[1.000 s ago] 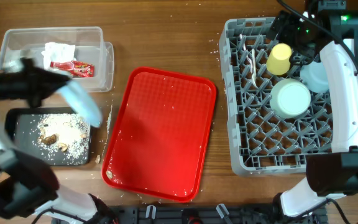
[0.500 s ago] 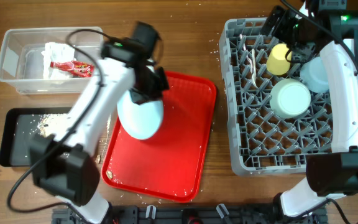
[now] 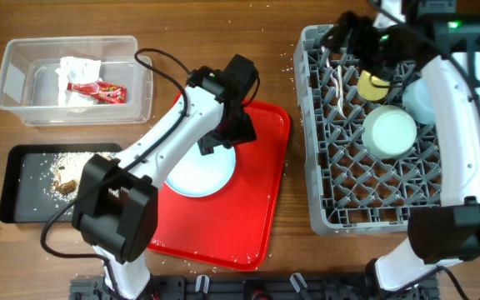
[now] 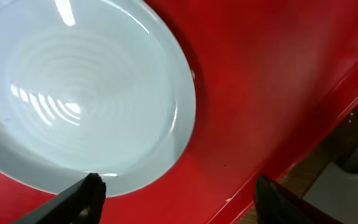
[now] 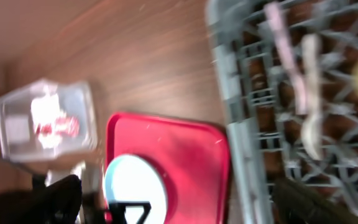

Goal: Sort waste into correct bins and load items into the dishwasher rack
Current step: 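Bring the emptied plate back and set it on the red tray, then grasp the white plate rim with the right gripper, then carry the plate to the rack and stand it upright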

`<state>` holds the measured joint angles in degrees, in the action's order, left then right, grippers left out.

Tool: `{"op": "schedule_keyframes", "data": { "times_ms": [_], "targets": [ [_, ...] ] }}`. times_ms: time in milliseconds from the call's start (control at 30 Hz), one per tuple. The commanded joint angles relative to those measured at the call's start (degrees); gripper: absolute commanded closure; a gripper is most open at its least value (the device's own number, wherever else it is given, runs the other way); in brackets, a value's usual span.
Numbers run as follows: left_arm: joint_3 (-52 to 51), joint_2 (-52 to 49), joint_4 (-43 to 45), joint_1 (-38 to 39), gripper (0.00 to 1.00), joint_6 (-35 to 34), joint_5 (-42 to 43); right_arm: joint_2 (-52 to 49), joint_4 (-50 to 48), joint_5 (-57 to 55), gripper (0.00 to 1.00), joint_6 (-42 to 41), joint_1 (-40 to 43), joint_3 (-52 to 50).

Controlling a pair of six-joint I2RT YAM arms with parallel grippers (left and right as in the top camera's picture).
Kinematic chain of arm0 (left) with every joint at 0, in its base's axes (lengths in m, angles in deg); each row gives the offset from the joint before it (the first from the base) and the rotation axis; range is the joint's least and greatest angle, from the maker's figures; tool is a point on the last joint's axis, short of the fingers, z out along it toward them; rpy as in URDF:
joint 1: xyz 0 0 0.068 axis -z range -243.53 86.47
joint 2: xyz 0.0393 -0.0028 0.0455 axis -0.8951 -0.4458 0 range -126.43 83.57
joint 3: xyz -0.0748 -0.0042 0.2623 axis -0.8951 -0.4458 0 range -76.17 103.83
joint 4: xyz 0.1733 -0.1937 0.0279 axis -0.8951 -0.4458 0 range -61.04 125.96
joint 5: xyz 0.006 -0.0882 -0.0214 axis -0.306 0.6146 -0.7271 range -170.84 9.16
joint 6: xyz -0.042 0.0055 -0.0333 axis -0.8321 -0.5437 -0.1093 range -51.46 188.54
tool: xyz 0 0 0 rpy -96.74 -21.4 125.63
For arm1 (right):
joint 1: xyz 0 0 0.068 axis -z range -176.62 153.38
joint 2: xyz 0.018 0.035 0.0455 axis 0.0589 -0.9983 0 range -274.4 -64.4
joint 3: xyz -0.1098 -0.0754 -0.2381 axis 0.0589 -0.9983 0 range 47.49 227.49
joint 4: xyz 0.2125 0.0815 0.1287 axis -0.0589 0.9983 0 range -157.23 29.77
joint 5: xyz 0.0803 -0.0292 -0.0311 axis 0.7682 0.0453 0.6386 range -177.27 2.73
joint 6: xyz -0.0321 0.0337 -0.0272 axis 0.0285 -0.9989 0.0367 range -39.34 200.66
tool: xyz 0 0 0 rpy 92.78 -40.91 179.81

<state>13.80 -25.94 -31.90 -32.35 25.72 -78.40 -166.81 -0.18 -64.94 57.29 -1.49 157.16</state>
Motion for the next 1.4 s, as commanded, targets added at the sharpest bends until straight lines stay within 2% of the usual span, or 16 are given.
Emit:
{"op": "schedule_keyframes", "data": {
  "times_ms": [0, 167, 233, 267, 300, 333, 500, 633, 833, 933, 1000, 1033, 1133, 1233, 1367],
  "targets": [
    [5.20, 8.11, -1.62, -6.12, 0.20, -1.38, -7.37, 0.33, -0.17, 1.20, 0.00, 4.50, -6.86, -0.04],
    [6.05, 18.84, -4.13, -25.64, 0.20, -4.15, -7.89, -2.49, -0.72, -11.15, 0.01, 0.72, -16.65, -1.31],
    [6.05, 20.90, -5.92, -33.09, 0.07, -4.17, -7.87, -4.85, -2.05, -10.23, 0.02, 0.90, -19.47, -1.40],
    [6.05, 21.51, -6.80, -36.48, 0.00, -4.17, -7.82, -6.23, -2.58, -10.27, 0.07, 0.90, -20.85, -1.40],
    [6.05, 21.92, -7.96, -40.35, 0.00, -4.17, -7.82, -8.11, -3.17, -10.38, 0.20, 0.87, -22.58, -1.40],
    [6.05, 22.05, -9.22, -43.91, 0.00, -4.15, -7.61, -9.79, -3.72, -10.29, 0.27, 0.87, -24.02, -1.40],
    [6.03, 22.03, -13.00, -55.41, 0.00, -4.15, -6.80, -20.57, -4.09, -15.65, 0.26, 1.11, -32.33, -1.40],
    [6.03, 22.03, -13.03, -58.07, 0.00, -4.15, -6.80, -26.82, -2.32, -15.87, 0.28, 3.87, -34.88, -1.42],
    [6.03, 22.03, -12.98, -58.21, 0.00, -4.15, -6.82, -32.46, 0.76, -15.91, 0.42, 2.82, -36.11, -1.42],
    [6.03, 22.03, -12.98, -58.18, 0.00, -4.15, -6.82, -33.14, 0.74, -15.91, 0.60, 2.29, -36.11, -1.42],
    [6.03, 22.03, -12.98, -58.18, 0.00, -4.15, -6.82, -32.89, 0.72, -15.93, 0.86, 2.19, -36.11, -1.27],
    [6.03, 22.03, -12.98, -58.18, 0.00, -4.15, -6.82, -32.70, 0.90, -15.93, 0.96, 2.21, -36.00, -1.03],
    [6.03, 22.03, -13.00, -58.18, 0.00, -4.15, -6.82, -31.58, 3.89, -17.31, 0.96, 0.85, -34.86, 1.62],
    [6.03, 22.03, -12.98, -58.18, 0.00, -4.15, -6.82, -28.26, 10.14, -25.90, 0.96, -4.66, -32.33, 5.86],
    [6.03, 22.03, -12.98, -58.18, 0.00, -4.13, -6.82, -20.35, 15.76, -35.82, 0.96, -7.21, -26.49, 9.16]
  ]
}}
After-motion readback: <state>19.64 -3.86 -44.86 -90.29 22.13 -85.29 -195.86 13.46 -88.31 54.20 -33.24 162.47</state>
